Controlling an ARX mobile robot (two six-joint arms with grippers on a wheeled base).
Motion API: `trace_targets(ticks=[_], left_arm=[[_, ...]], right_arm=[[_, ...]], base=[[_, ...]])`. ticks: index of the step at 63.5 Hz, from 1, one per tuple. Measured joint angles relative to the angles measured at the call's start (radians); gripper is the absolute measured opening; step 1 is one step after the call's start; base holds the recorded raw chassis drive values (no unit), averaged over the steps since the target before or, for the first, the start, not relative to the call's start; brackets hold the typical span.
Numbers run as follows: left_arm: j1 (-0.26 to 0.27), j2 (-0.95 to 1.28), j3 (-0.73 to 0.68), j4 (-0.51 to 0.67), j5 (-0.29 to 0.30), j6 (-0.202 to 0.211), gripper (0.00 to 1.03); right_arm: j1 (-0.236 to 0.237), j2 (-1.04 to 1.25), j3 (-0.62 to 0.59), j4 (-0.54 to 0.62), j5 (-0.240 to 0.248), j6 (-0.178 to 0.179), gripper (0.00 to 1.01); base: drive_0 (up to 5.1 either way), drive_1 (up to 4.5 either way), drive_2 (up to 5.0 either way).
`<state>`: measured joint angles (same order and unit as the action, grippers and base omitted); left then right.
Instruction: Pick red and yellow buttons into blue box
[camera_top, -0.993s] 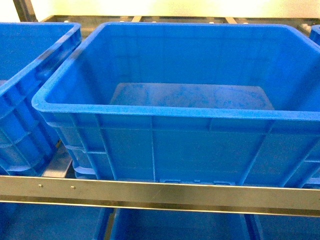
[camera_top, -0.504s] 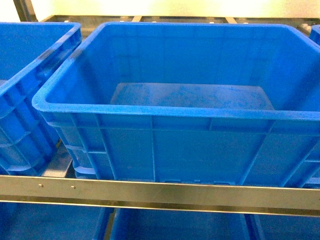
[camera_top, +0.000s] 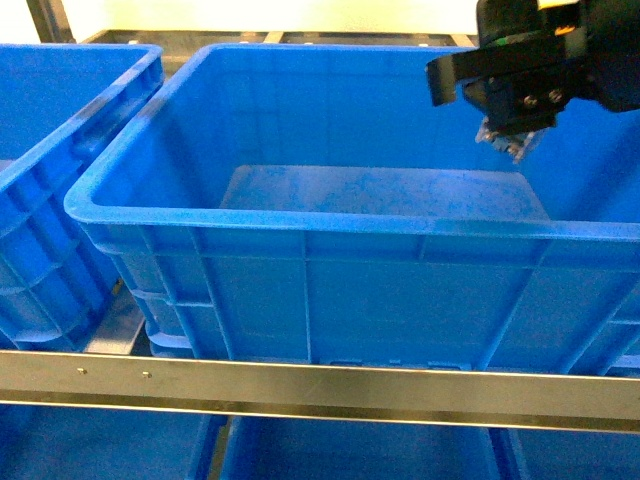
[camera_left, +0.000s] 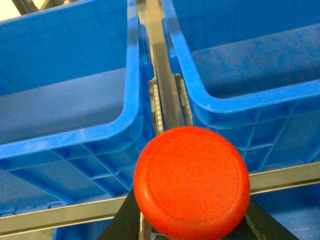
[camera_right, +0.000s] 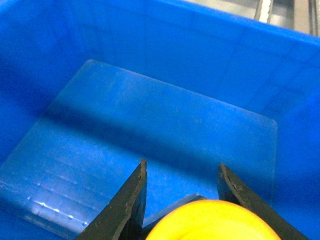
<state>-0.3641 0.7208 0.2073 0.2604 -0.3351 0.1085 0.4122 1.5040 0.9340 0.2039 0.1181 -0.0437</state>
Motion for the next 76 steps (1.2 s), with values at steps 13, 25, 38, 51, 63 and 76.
trace_targets(ticks=[13,25,38,51,63,76], left_arm=[[0.000,0.000,0.000,0.000,0.000,0.000,0.25],[0.000,0.000,0.000,0.001,0.000,0.000,0.25],[0.000,0.000,0.000,0.000,0.000,0.000,0.25],[0.000,0.000,0.000,0.000,0.000,0.000,0.25],[0.000,0.000,0.000,0.000,0.000,0.000,0.25],[0.000,0.000,0.000,0.000,0.000,0.000,0.25]], right_arm=[[-0.007,0.130,0.096,-0.121,-0.040,0.008,0.38],[-0.021,0.171,0.116,-0.154,-0.051,0.001,0.48],[-0.035,0.170,0.121,-0.107,-0.048,0.002,0.85],[-0.069,0.119,0.070,-0.003,-0.026,0.006,0.98],[-0.158,-0.076,-0.026,0.066,-0.029,0.024,0.98],[-0.244,-0.294,-0.189,0.197,-0.058,0.031,0.98]], base=[[0.0,0.00,0.0],[0.0,0.00,0.0],[0.0,0.00,0.0],[0.0,0.00,0.0],[0.0,0.00,0.0],[0.0,0.00,0.0]])
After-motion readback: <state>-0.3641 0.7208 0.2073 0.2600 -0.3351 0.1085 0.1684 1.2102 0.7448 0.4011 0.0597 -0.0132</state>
